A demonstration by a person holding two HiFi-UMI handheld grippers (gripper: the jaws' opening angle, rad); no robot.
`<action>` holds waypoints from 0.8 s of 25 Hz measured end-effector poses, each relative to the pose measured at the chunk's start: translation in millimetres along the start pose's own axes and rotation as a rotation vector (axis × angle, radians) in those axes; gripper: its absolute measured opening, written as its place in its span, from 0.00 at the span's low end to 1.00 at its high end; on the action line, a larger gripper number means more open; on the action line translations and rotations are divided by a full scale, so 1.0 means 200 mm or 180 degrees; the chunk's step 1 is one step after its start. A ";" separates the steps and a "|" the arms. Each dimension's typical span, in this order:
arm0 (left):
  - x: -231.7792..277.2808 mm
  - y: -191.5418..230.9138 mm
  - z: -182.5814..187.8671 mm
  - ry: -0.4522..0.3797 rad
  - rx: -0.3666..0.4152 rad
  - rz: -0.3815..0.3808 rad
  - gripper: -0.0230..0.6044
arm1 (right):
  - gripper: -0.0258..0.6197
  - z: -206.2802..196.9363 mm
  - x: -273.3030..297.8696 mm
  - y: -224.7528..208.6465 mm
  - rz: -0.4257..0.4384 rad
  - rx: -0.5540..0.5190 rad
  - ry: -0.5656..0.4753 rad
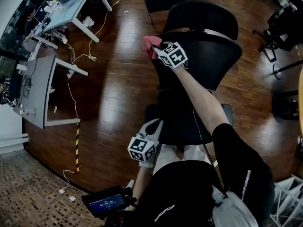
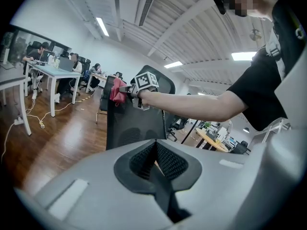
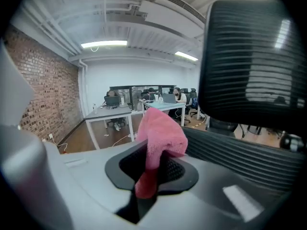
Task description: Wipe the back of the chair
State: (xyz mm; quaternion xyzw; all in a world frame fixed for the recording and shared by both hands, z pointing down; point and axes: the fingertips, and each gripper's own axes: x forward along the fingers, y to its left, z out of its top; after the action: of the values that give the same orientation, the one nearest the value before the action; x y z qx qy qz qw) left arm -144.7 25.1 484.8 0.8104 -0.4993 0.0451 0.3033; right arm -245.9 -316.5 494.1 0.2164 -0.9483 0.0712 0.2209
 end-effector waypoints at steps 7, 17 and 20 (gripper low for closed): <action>0.11 -0.13 -0.02 0.0132 0.0147 -0.0170 0.02 | 0.10 -0.09 -0.23 -0.26 -0.0369 0.0283 -0.0054; 0.32 -0.36 -0.05 0.0281 0.0261 -0.0410 0.02 | 0.10 -0.25 -0.66 -0.67 -0.0763 0.0507 -0.0120; 0.40 -0.42 -0.05 0.0326 0.0304 -0.0485 0.02 | 0.10 -0.30 -0.79 -0.78 -0.0854 0.0552 -0.0142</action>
State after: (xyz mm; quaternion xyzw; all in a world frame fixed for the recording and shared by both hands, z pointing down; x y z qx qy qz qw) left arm -31.8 -5.4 484.6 0.8562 -0.4173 0.0870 0.2921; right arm -25.8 -381.8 483.3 0.3610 -0.9058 0.1178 0.1878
